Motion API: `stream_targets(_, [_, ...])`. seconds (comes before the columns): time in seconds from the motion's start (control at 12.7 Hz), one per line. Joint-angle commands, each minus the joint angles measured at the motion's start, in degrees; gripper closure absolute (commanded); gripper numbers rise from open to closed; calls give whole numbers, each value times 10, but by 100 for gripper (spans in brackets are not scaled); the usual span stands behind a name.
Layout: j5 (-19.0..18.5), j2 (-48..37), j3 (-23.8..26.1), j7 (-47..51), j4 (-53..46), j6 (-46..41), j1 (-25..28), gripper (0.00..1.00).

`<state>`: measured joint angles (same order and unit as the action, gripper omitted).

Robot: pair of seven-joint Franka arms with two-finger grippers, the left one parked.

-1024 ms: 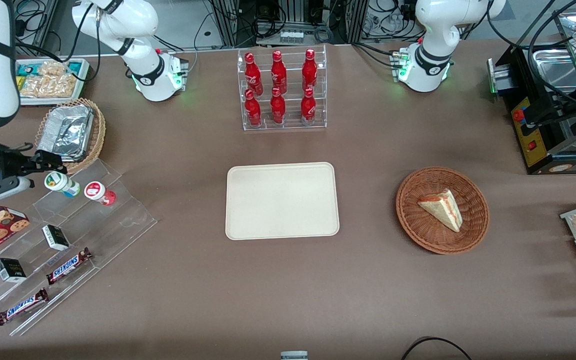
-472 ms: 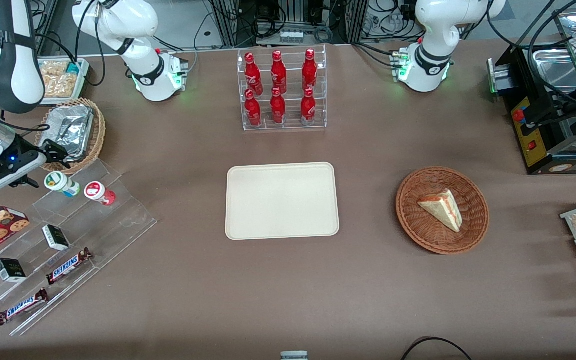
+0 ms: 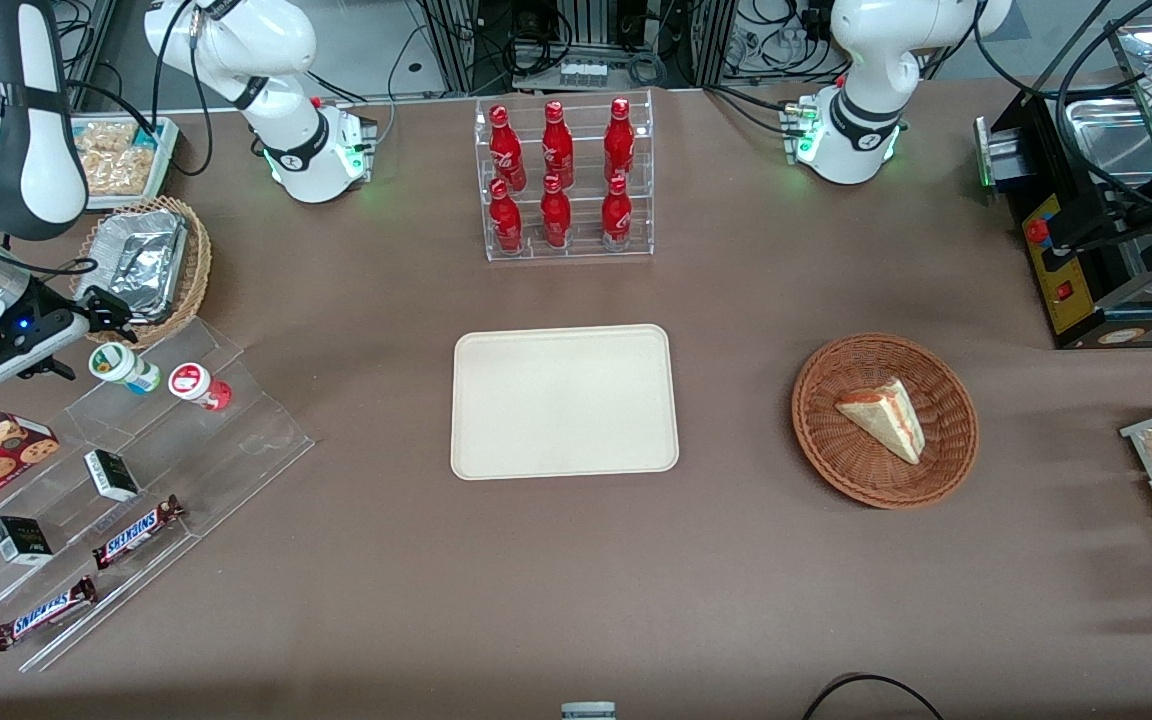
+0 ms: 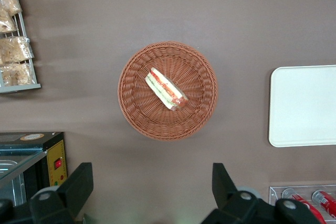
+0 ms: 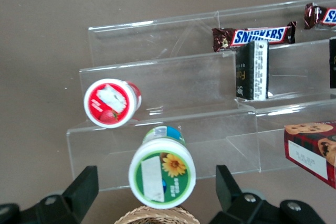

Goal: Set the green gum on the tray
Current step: 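Close the right gripper on the green-labelled gum jar and lift it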

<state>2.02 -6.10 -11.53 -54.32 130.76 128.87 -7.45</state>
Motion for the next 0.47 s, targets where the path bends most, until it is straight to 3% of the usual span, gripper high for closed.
stream_targets(0.0, [-4,13,-2,-7,5,26,-3,1])
stream_targets(0.39, [-4,16,-2,-1,5,17,-3,1])
